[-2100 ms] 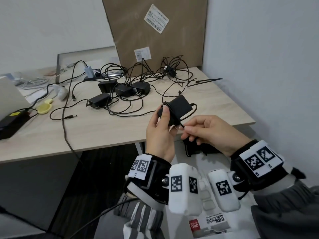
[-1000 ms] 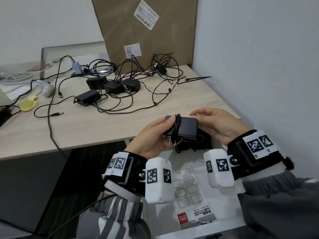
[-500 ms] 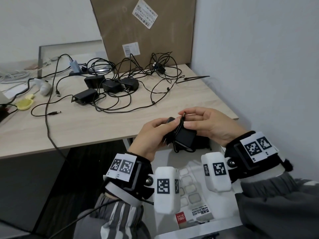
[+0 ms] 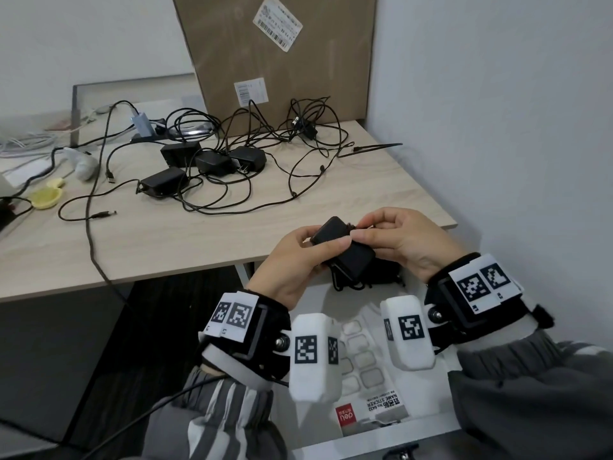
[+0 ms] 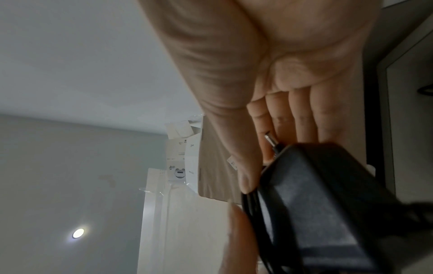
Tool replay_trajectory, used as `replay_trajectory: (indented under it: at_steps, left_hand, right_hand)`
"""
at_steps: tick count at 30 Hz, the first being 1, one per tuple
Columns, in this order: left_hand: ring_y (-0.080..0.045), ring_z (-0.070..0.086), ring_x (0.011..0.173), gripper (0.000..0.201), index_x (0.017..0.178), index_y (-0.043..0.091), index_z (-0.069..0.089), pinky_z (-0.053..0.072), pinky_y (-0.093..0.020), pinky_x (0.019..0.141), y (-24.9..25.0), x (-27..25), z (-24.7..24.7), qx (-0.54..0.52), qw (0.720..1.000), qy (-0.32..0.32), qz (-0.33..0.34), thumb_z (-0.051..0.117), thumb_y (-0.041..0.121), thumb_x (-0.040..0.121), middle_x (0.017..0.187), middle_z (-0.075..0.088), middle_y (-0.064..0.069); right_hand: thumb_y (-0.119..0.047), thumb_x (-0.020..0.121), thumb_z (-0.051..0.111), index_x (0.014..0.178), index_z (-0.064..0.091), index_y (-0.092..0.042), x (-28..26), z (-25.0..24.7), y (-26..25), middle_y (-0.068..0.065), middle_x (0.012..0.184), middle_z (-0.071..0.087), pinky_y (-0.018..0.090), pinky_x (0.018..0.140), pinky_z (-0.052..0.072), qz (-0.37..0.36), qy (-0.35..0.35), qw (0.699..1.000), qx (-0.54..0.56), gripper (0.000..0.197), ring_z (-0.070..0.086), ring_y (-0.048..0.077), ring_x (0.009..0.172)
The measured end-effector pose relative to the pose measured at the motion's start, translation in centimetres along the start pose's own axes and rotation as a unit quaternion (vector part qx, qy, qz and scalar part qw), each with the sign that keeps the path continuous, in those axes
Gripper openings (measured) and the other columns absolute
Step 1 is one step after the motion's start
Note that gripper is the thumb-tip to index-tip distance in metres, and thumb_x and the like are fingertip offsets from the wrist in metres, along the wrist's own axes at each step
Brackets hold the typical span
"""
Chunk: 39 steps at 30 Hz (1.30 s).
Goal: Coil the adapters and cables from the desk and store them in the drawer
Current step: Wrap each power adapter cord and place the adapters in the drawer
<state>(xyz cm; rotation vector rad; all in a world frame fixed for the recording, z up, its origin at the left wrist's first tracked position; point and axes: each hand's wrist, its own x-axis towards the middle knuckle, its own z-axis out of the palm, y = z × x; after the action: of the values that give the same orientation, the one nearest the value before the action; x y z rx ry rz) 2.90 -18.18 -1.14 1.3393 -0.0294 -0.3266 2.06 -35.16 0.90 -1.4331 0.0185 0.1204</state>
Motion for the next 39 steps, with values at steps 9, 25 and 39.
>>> replay_trajectory:
  at_steps: [9,25,39]
  left_hand:
    - [-0.021,0.065,0.088,0.038,0.117,0.0,0.062,0.056,-0.033,0.082,-0.5,-0.8,0.9,-0.021,1.0,0.009,-0.008,0.067,0.022,0.087,0.101,0.069,-0.013]
    - [-0.014,0.069,0.07,0.026,0.107,-0.002,0.067,0.055,-0.021,0.059,-2.1,-1.9,-0.6,-0.003,0.993,0.057,-0.1,0.071,0.008,0.083,0.087,0.072,-0.01]
    - [-0.036,0.069,0.089,0.096,0.11,-0.003,0.063,0.056,-0.051,0.083,-8.3,7.1,-4.7,0.145,0.956,0.19,-0.169,0.086,0.035,0.025,0.099,0.07,-0.02]
  right_hand:
    - [-0.008,0.081,0.069,0.087,0.06,-0.008,-0.7,-0.2,0.2,0.006,0.079,0.066,0.017,0.057,0.053,0.025,0.008,1.0,-0.004,0.011,0.067,0.009,0.063]
    - [-0.012,0.087,0.065,0.095,0.063,-0.009,-1.7,-1.0,1.2,0.011,0.091,0.074,0.02,0.067,0.057,0.082,0.006,0.997,-0.011,0.009,0.071,0.012,0.074]
    - [-0.014,0.091,0.06,0.087,0.063,-0.016,-1.0,-1.8,1.8,0.0,0.078,0.071,0.018,0.061,0.047,0.08,0.085,0.993,0.01,0.005,0.062,0.007,0.066]
